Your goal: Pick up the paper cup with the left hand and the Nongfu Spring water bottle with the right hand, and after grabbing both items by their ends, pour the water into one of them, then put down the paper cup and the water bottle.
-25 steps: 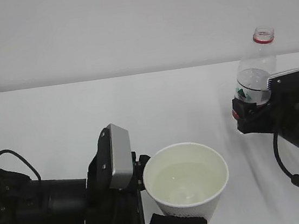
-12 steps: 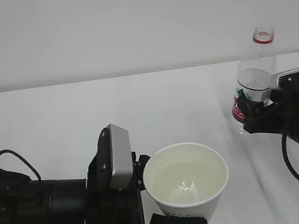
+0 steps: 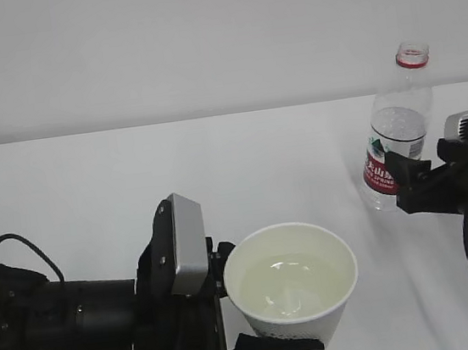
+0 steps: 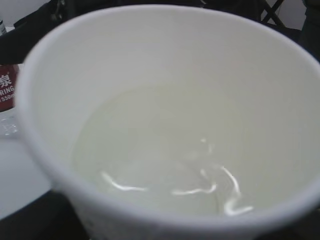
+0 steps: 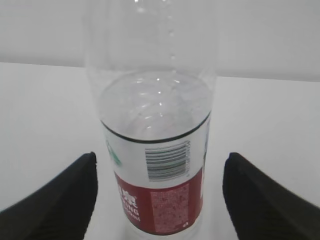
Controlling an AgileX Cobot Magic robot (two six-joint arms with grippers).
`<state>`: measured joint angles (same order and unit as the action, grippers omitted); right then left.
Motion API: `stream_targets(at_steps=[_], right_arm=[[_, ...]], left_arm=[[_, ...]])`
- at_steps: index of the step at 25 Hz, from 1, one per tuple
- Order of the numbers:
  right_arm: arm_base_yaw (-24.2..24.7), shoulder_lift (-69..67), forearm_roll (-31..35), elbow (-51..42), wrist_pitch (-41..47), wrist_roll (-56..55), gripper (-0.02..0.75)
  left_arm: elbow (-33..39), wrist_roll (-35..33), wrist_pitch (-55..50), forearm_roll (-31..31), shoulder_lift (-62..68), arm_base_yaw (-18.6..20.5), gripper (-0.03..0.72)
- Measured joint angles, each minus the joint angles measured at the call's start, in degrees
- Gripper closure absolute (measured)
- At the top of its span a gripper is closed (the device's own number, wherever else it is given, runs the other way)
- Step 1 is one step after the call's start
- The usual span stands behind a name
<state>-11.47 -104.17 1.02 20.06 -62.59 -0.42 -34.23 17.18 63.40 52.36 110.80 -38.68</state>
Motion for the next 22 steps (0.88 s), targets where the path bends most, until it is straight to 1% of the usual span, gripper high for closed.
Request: stream_targets(at_steps=[12, 22], right_arm=[[0.0, 6.4, 0.0, -2.74, 1.18, 0.0, 0.149], [0.0, 8.02, -0.44, -2.86, 3.61, -0.1, 0.149]], left_arm=[[0.0, 0.0, 0.0, -0.64, 0.0, 0.0, 0.126], [0.0, 0.0, 0.0, -6.21, 0.0, 0.0, 0.126]])
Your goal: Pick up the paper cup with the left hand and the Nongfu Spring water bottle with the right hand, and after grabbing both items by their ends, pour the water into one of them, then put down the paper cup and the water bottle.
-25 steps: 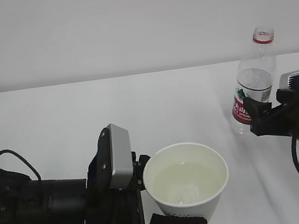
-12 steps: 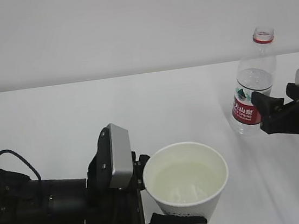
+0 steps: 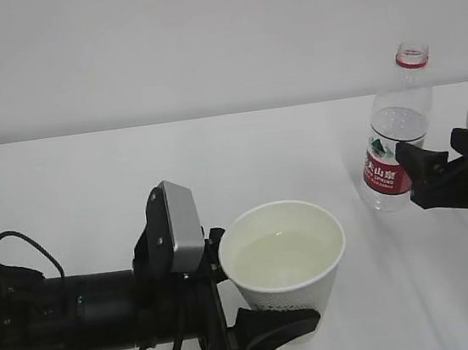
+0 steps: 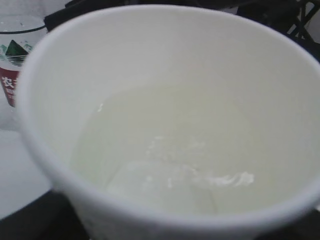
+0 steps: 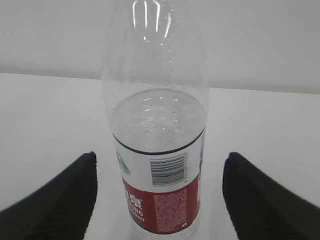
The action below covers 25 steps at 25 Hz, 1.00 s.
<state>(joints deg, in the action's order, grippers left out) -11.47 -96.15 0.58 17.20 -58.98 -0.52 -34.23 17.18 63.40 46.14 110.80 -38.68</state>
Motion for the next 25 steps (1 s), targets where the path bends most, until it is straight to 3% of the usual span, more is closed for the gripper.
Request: stream_targets(at_steps=[25], right_arm=[[0.0, 0.0, 0.0, -0.13, 0.13, -0.1, 0.149]], left_arm=[[0.0, -2.34, -2.98, -13.84, 0.0, 0.0, 0.126]])
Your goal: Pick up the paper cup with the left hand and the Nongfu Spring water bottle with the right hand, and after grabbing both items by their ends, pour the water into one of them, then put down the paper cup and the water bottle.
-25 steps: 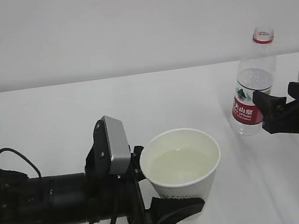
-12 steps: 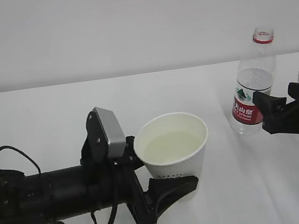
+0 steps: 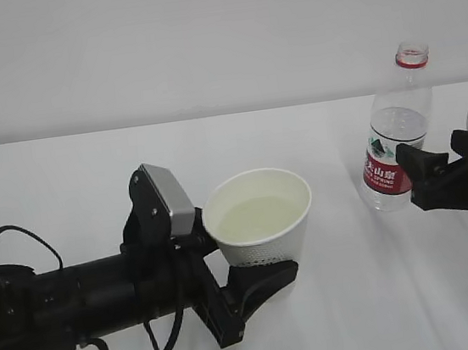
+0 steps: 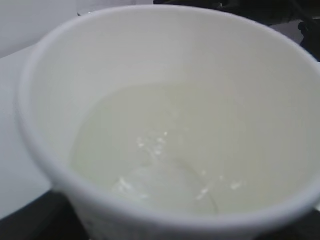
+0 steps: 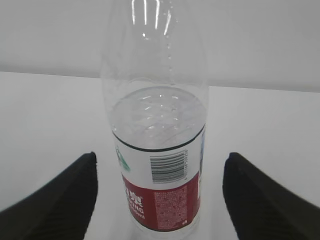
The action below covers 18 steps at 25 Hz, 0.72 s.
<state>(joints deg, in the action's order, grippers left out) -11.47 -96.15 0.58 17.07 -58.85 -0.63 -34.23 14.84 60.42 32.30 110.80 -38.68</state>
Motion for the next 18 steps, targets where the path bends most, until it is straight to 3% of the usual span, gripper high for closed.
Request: stream_targets(at_steps=[18], right_arm=[[0.0, 0.0, 0.0, 0.0, 0.0, 0.0, 0.148]], left_arm=[[0.0, -2.74, 0.0, -8.35, 0.0, 1.22, 0.133]])
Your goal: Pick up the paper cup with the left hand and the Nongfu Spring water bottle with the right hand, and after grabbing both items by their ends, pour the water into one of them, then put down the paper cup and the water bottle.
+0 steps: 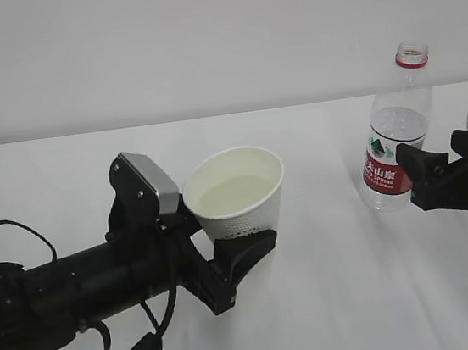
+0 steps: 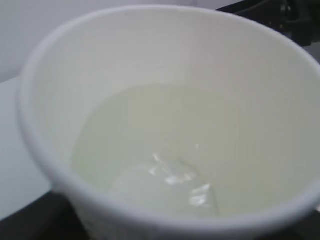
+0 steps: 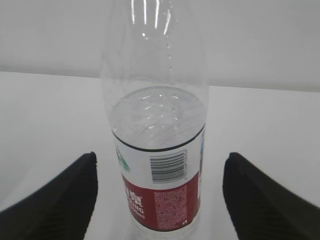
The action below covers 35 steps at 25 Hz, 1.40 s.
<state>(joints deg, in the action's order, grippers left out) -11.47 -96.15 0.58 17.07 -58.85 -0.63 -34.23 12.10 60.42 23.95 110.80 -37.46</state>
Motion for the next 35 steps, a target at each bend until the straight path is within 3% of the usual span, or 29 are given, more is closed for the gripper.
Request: stream_targets(at_steps=[35], right_arm=[[0.0, 0.0, 0.0, 0.0, 0.04, 0.0, 0.148]], left_arm=[[0.0, -0.04, 0.0, -0.68, 0.0, 22.41, 0.143]])
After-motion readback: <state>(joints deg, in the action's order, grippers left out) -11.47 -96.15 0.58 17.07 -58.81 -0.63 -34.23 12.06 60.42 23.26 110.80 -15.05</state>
